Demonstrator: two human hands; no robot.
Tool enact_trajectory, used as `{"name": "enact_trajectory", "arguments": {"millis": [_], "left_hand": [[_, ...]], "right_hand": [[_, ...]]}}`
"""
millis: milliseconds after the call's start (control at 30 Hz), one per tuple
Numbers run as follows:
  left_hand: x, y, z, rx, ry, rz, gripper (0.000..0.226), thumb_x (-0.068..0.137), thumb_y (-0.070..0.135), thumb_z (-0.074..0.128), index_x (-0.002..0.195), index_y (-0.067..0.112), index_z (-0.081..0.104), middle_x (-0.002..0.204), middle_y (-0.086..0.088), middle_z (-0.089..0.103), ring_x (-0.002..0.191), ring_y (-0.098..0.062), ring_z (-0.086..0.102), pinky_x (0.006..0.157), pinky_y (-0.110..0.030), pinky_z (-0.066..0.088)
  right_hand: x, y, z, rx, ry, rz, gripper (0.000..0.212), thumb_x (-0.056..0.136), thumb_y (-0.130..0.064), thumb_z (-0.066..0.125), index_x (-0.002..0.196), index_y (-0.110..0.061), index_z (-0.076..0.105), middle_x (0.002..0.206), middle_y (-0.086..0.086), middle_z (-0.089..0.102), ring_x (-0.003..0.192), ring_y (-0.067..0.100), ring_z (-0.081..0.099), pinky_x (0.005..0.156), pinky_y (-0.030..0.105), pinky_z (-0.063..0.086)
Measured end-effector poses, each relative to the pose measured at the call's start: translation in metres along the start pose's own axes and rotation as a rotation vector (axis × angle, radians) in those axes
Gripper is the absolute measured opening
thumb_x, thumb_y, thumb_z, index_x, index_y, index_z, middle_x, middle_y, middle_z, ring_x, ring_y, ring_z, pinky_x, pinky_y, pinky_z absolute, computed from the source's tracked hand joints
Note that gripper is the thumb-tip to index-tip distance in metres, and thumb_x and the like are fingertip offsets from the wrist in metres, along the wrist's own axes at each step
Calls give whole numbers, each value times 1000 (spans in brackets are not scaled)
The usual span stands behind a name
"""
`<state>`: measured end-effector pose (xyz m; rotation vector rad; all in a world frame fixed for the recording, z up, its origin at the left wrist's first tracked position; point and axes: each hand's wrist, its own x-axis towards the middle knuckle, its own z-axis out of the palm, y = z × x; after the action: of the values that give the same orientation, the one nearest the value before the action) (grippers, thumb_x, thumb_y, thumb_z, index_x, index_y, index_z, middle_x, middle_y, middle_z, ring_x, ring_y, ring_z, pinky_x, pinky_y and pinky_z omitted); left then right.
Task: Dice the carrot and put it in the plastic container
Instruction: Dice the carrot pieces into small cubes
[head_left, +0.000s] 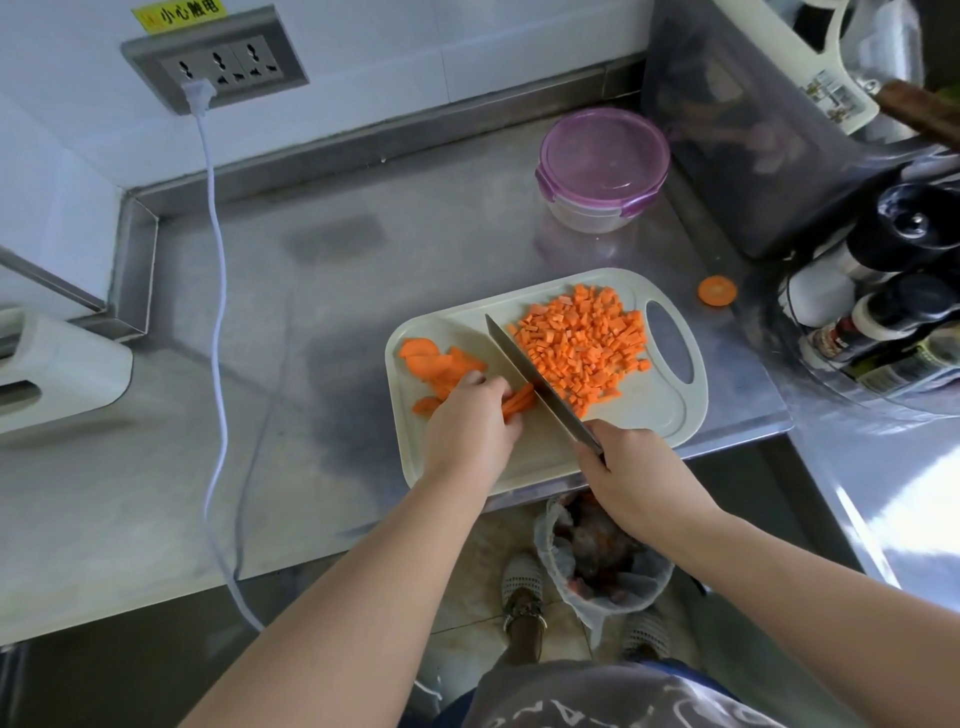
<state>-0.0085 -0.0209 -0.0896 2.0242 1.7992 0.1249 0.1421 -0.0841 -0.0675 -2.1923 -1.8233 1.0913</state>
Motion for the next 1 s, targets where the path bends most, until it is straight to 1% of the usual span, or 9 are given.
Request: {"name": "enact_trajectory", "arguments": {"millis": [133,300,400,467,600,700,800,900,1000], "left_hand": [[1,0,0,-7,6,14,21,89,28,60,106,17,65,107,3,54,87,-18,58,58,-27,36],[1,-5,5,-44,21,-1,26,88,37,62,105,18,64,111,3,56,92,-20,61,68,-34,51],[1,-7,5,-50,43,4,37,87,41,62,117,19,60,118,4,55,100,-19,60,69,-31,46],[-1,-7,3,-7,69,35,36,88,41,60,117,20,60,120,5,54,104,-18,58,68,-29,42],[-7,-10,6,40,120,146,27,88,34,61,111,20,64,118,4,56,114,-21,51,76,-31,45],[-8,-13,8,-37,119,161,23,88,28,62,109,17,65,116,3,59,108,-21,56,75,-31,45],[-7,-14,9,-59,136,169,21,89,25,61,108,16,66,115,3,61,102,-21,59,71,-31,45],[-6,-14,11,-60,161,192,17,88,20,62,103,14,66,112,1,63,100,-22,61,68,-33,46],[-5,-15,13,-44,172,218,13,86,15,64,97,11,66,106,-2,64,96,-24,62,63,-32,44]], "right_hand": [[-2,1,-2,27,17,-5,26,101,-26,39,77,-17,45,71,6,56,64,26,56,63,41,49],[-4,1,-6,8,41,-44,25,101,-28,39,88,-11,52,70,7,57,63,28,56,62,44,49],[-7,0,-6,-25,50,-65,24,101,-28,38,89,-12,52,70,7,56,63,28,56,61,43,49],[-9,-1,-5,-43,59,-76,23,102,-27,35,92,-13,51,70,5,56,63,27,56,59,41,47],[-13,-6,-3,-99,54,-94,23,103,-24,32,114,-14,49,77,5,59,68,27,59,61,39,49],[-15,-11,-2,-181,30,-104,29,103,-21,32,127,-14,44,85,3,58,78,27,61,65,36,50],[-16,-14,-2,-223,23,-92,30,102,-20,29,127,-14,45,93,5,61,83,27,63,67,35,49],[-14,-12,5,-280,26,-95,32,100,-11,37,131,-13,42,91,4,63,80,26,65,68,36,55],[-11,-8,10,-287,29,-78,35,99,-10,40,133,-15,39,87,3,64,77,26,66,65,36,55]]}}
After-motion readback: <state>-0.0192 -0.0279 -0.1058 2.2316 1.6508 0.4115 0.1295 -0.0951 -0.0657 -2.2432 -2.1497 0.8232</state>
